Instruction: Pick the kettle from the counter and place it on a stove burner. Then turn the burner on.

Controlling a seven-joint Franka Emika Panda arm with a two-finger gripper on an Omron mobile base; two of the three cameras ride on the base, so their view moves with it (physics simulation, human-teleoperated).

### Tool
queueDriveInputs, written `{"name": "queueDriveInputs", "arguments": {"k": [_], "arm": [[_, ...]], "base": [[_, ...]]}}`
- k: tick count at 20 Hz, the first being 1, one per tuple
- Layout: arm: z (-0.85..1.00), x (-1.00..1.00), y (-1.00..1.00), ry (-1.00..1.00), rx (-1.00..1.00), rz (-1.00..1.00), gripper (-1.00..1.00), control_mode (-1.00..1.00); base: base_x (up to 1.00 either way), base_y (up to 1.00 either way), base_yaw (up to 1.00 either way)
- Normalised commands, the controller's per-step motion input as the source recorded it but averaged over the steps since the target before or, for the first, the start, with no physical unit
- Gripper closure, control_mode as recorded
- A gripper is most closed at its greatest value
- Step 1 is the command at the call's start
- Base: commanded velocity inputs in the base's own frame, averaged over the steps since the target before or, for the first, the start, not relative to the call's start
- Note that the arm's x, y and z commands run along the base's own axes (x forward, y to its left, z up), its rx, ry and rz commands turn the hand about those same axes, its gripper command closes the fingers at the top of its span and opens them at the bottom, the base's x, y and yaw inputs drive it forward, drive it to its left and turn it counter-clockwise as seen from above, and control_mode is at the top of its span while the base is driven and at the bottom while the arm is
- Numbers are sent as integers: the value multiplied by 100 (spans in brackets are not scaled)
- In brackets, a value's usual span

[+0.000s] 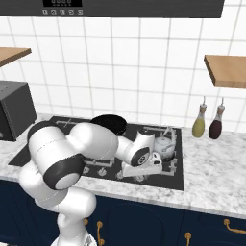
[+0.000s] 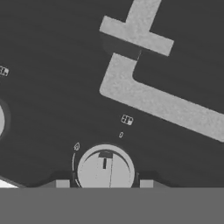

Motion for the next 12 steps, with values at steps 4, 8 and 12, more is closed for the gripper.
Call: {"name": "queueDriveInputs", "arguments": {"k": [4, 8, 12], "arm": [[-12, -15, 0, 0, 0, 36, 100, -100], [-4, -20, 0, -1, 0, 33, 100, -100], [-4, -14, 0, 0, 0, 31, 100, -100]], "base": [[0, 0, 0], [0, 0, 0], [0, 0, 0]]}}
